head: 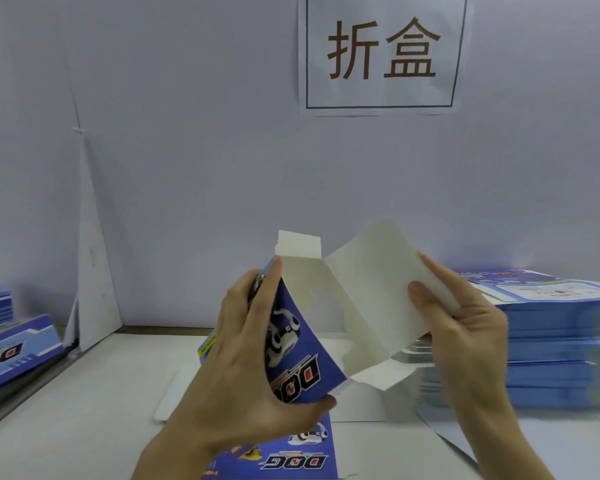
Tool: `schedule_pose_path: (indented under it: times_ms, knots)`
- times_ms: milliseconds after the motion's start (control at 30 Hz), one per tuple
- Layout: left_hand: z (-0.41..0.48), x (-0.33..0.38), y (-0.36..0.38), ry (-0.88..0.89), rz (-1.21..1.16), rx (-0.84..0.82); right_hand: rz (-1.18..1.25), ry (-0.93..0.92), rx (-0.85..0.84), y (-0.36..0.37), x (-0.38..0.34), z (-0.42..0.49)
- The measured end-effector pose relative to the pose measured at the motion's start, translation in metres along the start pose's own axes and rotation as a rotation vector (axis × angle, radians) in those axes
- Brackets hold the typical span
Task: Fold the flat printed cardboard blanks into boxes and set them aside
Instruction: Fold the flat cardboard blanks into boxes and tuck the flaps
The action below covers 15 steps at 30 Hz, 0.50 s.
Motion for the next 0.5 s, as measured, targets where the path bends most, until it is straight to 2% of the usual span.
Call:
schedule_pose_path:
  times_ms: [67, 133, 267, 367, 433, 500]
  knots:
    - [-0.001, 0.003, 0.002, 0.006, 0.047, -0.009, -0.093, -0.087, -0.002, 0.000, -0.006, 0.000]
    - [-0.001, 0.006, 0.002, 0.034, 0.149, 0.031, -0.074, -0.080, -0.015, 0.001, -0.007, 0.000]
    - [-0.001, 0.010, 0.002, 0.085, 0.316, 0.088, 0.274, 0.206, -0.079, 0.012, 0.007, -0.002]
    - [-0.002, 0.016, 0.002, 0.115, 0.340, 0.103, 0.366, 0.336, -0.109, 0.014, 0.015, -0.003]
    - [-0.002, 0.020, -0.001, 0.157, 0.371, 0.145, 0.341, 0.345, -0.157, 0.016, 0.016, -0.003]
    - [-0.002, 0.022, -0.003, 0.172, 0.377, 0.173, 0.204, 0.250, -0.172, 0.012, 0.010, -0.001]
Point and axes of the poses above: each hand's wrist, its own z-axis towards the middle knuckle, its own y-axis out of the palm, x = y × z, the point moved 8 cm from there along z, towards the middle knuckle, and after that the axes turned 14 degrees about -y, right-handed, at the moved point
